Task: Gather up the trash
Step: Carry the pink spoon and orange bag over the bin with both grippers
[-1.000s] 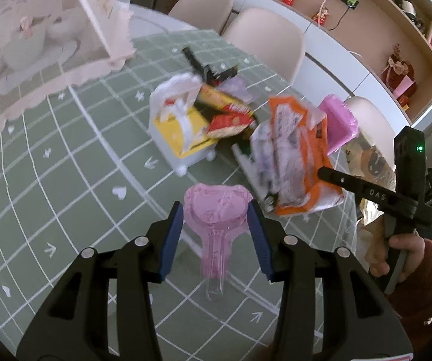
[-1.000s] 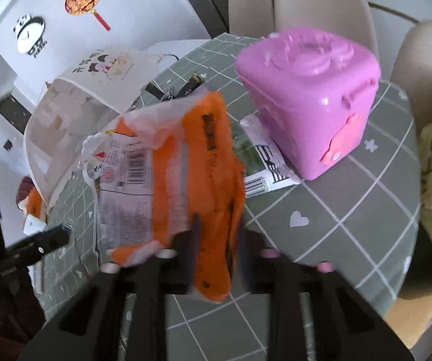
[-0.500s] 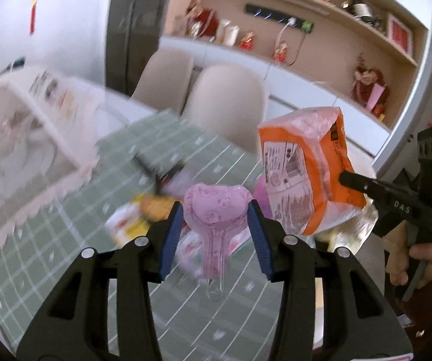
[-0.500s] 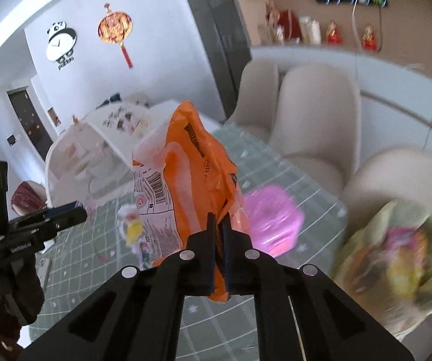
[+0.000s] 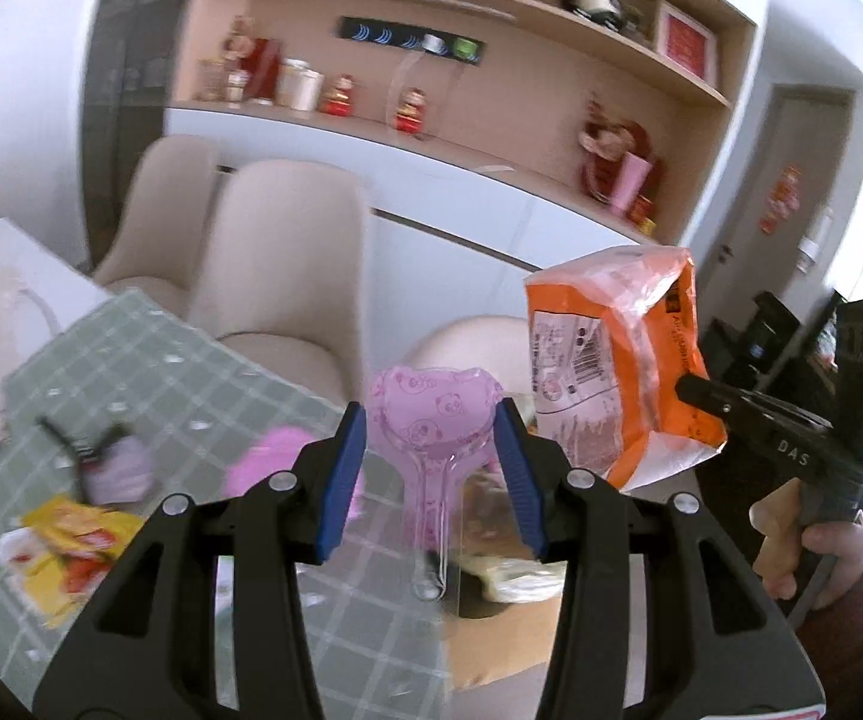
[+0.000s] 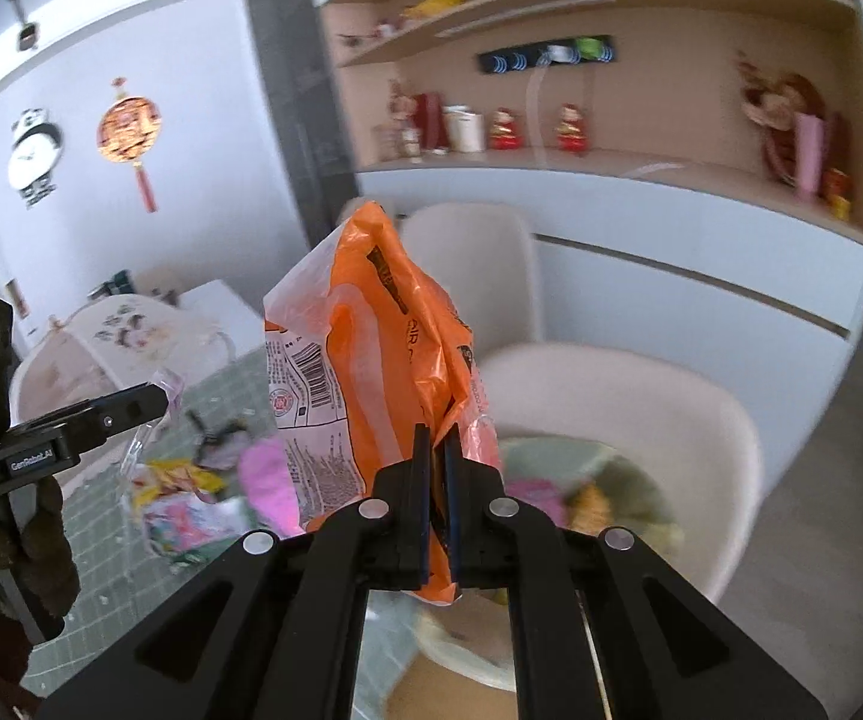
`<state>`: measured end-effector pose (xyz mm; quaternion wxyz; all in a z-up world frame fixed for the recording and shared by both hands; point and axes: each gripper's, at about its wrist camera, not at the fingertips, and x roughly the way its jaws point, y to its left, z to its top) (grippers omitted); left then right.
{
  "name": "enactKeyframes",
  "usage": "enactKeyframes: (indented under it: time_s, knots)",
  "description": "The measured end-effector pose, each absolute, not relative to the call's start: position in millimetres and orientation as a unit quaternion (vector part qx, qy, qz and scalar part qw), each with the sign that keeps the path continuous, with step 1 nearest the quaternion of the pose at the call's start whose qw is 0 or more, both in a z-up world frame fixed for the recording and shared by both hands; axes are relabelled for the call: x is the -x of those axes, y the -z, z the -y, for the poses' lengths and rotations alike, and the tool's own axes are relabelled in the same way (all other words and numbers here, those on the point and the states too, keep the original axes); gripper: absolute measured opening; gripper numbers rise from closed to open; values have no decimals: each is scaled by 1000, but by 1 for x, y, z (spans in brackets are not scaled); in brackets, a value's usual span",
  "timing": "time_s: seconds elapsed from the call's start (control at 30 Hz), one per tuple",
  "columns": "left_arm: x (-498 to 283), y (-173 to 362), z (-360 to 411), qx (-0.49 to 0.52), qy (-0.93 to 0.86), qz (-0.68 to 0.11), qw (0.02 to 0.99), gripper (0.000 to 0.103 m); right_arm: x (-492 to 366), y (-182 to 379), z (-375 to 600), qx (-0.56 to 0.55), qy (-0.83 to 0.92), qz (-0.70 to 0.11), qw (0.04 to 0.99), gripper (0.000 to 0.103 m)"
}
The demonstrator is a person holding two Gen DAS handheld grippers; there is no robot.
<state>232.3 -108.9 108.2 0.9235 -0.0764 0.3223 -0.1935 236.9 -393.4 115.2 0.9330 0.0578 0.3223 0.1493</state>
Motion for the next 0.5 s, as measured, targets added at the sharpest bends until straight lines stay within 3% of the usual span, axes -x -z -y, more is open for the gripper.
enactKeyframes:
  time_s: [0.5]
  knots:
    - [-281, -75, 207, 69, 231, -381, 892, 42, -267, -39, 498, -120, -87, -381, 913, 6]
